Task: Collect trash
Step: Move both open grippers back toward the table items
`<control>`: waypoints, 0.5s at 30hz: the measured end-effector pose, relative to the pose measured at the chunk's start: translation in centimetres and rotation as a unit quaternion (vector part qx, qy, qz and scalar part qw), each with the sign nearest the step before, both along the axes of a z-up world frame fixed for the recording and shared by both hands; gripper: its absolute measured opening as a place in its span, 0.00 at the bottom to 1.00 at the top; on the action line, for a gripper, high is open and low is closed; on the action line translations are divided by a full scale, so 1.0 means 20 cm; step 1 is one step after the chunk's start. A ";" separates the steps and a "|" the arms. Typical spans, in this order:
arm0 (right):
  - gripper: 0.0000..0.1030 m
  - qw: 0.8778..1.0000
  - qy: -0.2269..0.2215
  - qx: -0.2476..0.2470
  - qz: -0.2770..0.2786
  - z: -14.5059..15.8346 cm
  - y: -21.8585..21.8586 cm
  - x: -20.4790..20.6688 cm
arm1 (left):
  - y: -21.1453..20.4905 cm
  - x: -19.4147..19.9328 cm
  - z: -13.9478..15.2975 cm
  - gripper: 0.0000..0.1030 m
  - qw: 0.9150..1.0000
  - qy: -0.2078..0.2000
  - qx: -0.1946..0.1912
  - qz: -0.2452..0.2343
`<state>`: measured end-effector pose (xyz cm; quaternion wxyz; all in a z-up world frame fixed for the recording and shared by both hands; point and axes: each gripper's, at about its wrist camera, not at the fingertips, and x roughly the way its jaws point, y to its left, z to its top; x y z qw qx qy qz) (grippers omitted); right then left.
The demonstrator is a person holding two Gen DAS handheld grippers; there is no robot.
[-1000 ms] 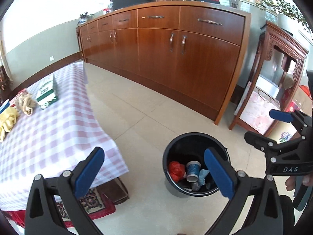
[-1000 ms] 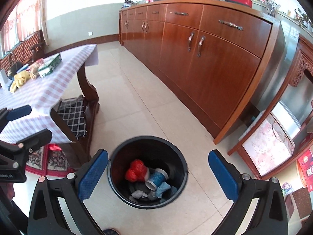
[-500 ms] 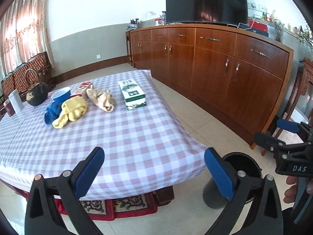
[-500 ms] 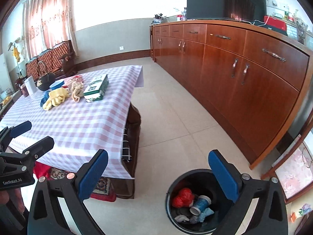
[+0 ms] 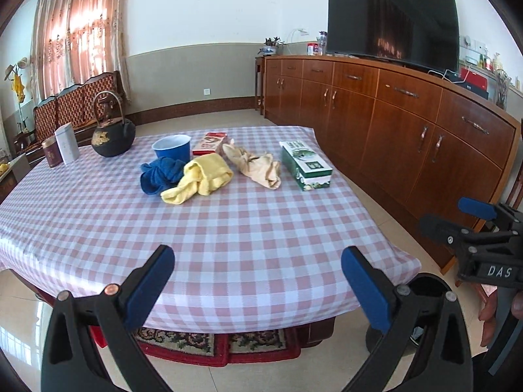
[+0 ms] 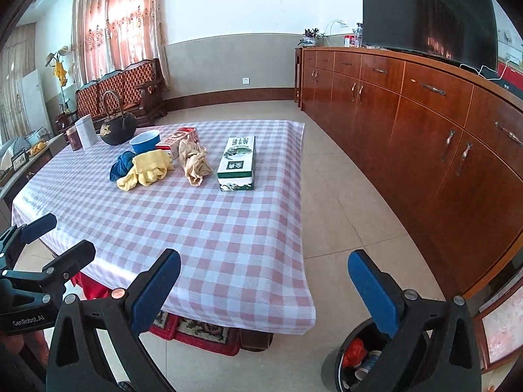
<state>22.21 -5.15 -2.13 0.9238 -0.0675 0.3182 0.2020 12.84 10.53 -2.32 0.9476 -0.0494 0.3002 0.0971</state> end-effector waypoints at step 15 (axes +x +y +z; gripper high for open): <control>0.99 0.999 0.012 -0.023 0.035 -0.02 0.36 0.21 | 0.37 0.14 -0.07 0.74 1.000 0.018 -0.023 0.008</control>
